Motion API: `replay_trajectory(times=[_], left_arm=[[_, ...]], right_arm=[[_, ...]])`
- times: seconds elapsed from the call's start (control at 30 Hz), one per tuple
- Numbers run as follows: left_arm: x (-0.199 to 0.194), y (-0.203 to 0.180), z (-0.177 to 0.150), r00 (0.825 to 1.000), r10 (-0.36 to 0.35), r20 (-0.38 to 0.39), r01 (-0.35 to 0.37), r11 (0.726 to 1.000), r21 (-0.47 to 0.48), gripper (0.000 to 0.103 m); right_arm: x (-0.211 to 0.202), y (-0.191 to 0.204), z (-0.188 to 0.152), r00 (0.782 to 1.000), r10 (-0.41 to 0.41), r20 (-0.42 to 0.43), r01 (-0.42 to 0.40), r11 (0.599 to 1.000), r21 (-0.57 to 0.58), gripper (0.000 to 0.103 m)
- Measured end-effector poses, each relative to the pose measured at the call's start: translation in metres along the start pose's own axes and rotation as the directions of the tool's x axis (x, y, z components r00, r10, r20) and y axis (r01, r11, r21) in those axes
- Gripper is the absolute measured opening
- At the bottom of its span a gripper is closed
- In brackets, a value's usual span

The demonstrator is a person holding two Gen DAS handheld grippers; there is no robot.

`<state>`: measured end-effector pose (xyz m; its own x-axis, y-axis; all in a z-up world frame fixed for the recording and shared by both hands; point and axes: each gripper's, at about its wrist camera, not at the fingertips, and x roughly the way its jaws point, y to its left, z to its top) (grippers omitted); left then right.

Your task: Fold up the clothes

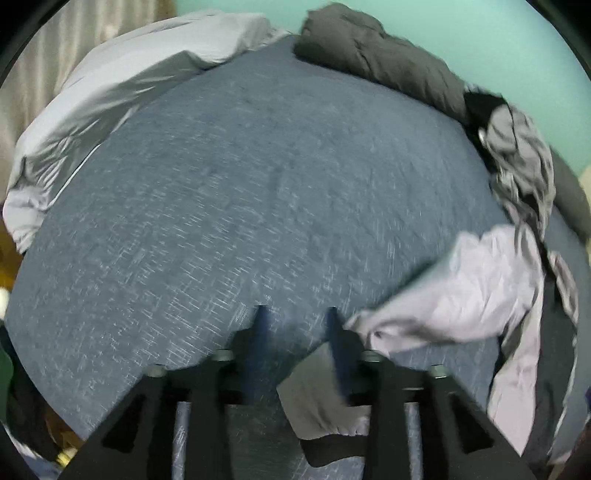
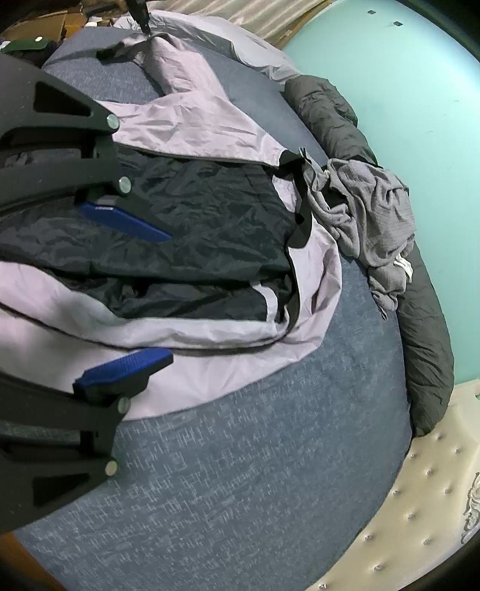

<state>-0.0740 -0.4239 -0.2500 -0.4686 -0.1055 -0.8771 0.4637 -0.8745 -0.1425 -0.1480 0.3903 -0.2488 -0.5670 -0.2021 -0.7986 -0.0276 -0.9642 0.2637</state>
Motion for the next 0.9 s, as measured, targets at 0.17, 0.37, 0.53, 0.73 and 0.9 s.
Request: replay_trajectory(times=[0.17,0.37,0.53,0.73,0.9], left_arm=[[-0.018,-0.033,-0.016,0.996,-0.079,0.042,0.076,0.994,0.08,0.052],[-0.019,-0.096,-0.047,0.976,-0.216,-0.017,0.215,0.963,0.162,0.058],[-0.02,-0.136,-0.069,0.959,-0.276,-0.068,0.284,0.941,0.186,0.06],[-0.016,-0.172,-0.085,0.944,-0.305,-0.124,0.326,0.92,0.219,0.063],[-0.01,-0.193,-0.092,0.944,-0.289,-0.16,0.322,0.913,0.249,0.064]], right_arm=[[-0.005,-0.026,0.007,1.0,-0.027,0.007,0.027,0.998,0.058,0.061],[0.009,-0.074,0.005,0.995,-0.075,-0.058,0.084,0.984,0.16,0.061],[0.037,-0.101,-0.015,0.986,-0.037,-0.164,0.074,0.972,0.224,0.061],[0.068,-0.11,-0.035,0.97,0.056,-0.237,0.006,0.968,0.25,0.056],[0.072,-0.096,-0.038,0.965,0.077,-0.251,-0.036,0.985,0.168,0.012]])
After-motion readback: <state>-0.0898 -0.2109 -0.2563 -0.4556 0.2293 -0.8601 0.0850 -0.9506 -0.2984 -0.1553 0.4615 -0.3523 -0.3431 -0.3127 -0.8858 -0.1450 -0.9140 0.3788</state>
